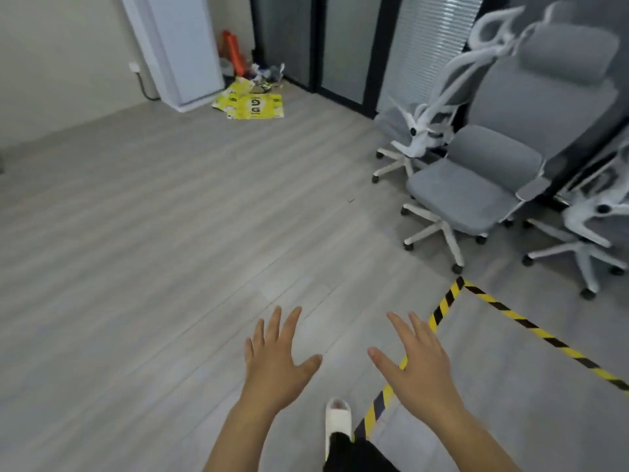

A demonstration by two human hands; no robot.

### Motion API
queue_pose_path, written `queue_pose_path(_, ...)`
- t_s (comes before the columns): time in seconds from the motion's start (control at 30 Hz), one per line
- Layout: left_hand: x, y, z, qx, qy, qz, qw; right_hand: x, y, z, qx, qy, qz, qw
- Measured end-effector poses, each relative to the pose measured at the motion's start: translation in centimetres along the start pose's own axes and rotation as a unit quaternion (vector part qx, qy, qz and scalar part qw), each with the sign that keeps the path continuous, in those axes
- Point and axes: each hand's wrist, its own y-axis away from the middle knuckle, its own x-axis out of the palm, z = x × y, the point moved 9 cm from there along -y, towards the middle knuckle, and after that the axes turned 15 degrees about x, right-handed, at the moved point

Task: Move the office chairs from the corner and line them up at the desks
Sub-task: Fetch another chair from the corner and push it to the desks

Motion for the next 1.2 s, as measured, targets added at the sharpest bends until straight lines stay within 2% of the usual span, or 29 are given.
queue_pose_path(0.1,1.1,-8.8,-1.9,0.038,-0.018,0.041,0.998,-2.6,-6.4,-1.4,0.06,-0.029,-0.04,0.997)
queue_pose_path(0.27,0.1,-22.5,-6.2,0.096,-0.052,0.093,0.99,-6.8,-18.2,0.0,0.098,-0.073,-0.056,0.991)
queue_pose_path(0.5,-5.3,-39.8,-10.8,0.122,-0.053,0.059,0.989,-13.2,-33.2,4.4,0.088,-0.122,-0.059,0.987)
queue_pose_path(0.8,-1.0,-62.5,-15.0,0.153,-0.042,0.13,0.979,-19.6,-51.2,2.8,0.151,-0.119,-0.093,0.977)
queue_pose_path(1.03,-1.5,-84.8,-24.5,0.227,-0.028,0.138,0.964,-31.9,-66.8,3.9,0.187,-0.137,-0.158,0.96)
queue_pose_path(1.2,1.5,-95.3,-30.9,0.267,-0.028,0.185,0.945,-36.9,-73.1,2.6,0.189,-0.148,-0.21,0.948)
